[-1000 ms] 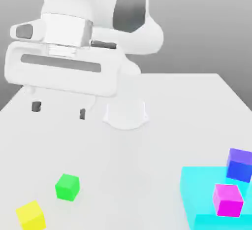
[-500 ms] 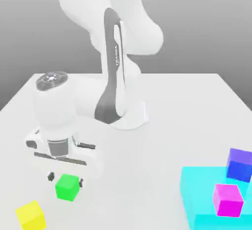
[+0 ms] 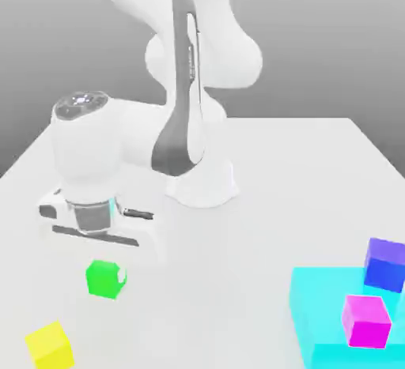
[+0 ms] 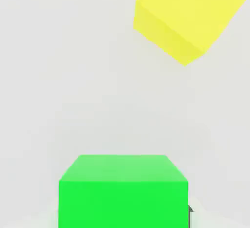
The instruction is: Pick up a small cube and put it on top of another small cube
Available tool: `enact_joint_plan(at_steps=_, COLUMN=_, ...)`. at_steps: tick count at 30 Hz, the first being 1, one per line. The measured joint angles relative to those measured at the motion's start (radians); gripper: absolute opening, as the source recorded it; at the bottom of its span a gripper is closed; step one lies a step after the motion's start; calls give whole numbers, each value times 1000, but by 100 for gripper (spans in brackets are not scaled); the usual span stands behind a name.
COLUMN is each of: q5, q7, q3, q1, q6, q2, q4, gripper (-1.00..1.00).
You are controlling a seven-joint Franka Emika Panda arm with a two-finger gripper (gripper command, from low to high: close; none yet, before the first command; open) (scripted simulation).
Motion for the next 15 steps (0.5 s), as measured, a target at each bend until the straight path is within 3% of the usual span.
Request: enact_joint_plan(at_steps=15, q5=-2, q7=729, q3=253, q1=505, q6=-322, q2=-135, q4=194, gripper=-100)
